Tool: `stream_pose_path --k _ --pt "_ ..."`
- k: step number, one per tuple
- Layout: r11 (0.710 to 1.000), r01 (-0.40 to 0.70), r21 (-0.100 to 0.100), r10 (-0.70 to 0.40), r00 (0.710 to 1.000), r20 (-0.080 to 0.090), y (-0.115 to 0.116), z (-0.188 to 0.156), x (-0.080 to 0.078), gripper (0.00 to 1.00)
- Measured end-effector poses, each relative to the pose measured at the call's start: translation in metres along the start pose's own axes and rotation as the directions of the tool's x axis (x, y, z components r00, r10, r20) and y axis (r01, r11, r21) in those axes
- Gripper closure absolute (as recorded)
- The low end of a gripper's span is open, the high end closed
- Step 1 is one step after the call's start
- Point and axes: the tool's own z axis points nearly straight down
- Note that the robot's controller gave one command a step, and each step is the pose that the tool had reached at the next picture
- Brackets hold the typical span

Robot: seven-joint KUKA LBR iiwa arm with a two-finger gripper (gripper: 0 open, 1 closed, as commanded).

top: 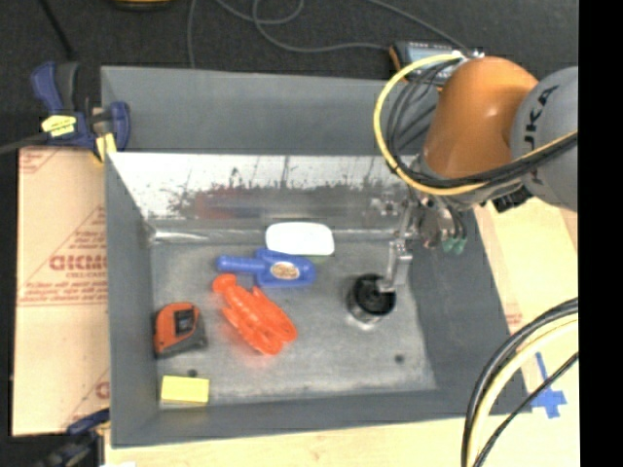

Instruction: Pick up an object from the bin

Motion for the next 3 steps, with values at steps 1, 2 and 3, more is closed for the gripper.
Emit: stream_pose_path --k 1,2,3 --pt "1.000 0.001 0.000 -0.001 1.000 0.007 0.000 -0.005 -0.001 0.00" --pt "0.995 0.097 0.001 -0.097 0.995 0.007 -0.060 0.095 -0.040 1.00" --pt "0.995 0.098 0.002 -0.098 0.995 0.009 -0.060 0.094 -0.040 0.00"
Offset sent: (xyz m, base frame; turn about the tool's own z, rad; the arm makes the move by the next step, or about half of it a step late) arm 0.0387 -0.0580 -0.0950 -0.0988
